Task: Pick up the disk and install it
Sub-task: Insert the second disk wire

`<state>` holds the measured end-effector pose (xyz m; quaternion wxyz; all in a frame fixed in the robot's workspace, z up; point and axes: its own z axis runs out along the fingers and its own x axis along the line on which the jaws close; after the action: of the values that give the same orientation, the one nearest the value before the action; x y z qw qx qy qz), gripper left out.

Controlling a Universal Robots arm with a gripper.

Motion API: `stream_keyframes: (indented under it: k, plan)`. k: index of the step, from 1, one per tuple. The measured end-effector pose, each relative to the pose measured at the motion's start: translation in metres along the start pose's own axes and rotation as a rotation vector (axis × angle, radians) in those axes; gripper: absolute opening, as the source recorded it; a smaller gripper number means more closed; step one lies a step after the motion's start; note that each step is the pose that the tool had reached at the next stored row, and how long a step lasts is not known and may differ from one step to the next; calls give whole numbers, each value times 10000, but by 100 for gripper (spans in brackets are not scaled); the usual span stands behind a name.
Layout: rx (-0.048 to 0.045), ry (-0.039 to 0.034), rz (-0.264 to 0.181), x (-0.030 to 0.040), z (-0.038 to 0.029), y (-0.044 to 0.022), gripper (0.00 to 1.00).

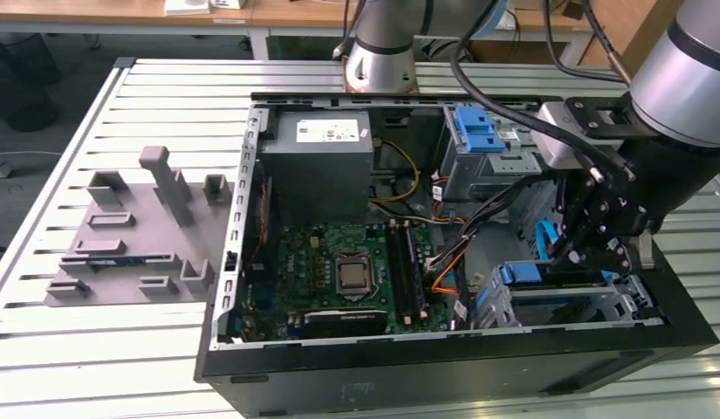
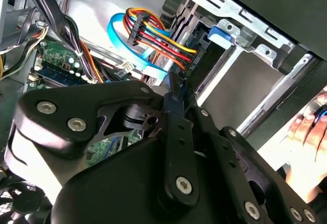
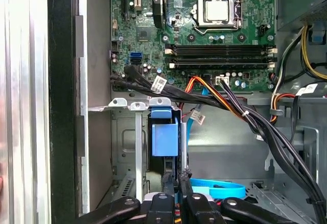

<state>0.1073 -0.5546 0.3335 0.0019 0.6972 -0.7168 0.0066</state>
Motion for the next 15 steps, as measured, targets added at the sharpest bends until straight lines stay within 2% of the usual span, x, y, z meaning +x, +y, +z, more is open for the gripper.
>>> stream_keyframes:
  k: [15]
  plan:
    - [1,-7,-13,-1,47,0,17]
